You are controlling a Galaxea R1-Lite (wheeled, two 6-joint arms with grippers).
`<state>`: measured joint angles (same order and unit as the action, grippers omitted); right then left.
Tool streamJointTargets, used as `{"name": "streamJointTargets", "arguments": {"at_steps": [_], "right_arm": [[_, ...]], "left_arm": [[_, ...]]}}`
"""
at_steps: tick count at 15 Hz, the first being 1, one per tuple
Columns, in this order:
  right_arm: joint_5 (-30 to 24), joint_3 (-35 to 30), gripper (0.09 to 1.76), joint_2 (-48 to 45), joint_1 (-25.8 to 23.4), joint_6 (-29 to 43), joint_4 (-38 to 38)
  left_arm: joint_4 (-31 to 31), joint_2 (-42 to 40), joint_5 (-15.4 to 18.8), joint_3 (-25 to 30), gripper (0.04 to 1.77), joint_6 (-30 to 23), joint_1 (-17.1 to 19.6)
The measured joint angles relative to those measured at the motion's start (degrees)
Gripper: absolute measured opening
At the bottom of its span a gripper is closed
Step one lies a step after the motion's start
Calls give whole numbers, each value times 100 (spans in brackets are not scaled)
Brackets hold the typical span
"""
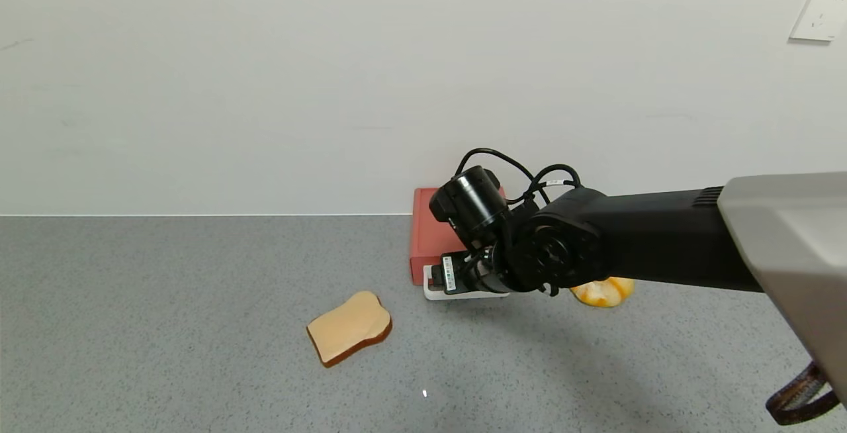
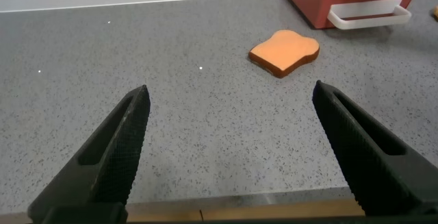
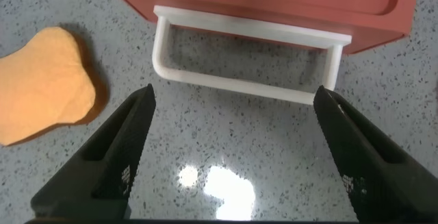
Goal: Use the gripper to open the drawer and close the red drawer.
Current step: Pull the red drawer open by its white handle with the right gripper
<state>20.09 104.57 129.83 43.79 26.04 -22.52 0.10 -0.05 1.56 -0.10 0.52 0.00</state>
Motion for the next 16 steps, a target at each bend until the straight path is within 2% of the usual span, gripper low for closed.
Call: {"name": "streamJointTargets", "arguments": {"at_steps": [6,16], "right_arm": [[105,480,171,449,-74,52,22],[372,741,171,897,-162,477,9]], "left_arm": [[9,0,0,0,172,0,0],[0,0,1,0,172,-1,0]]}}
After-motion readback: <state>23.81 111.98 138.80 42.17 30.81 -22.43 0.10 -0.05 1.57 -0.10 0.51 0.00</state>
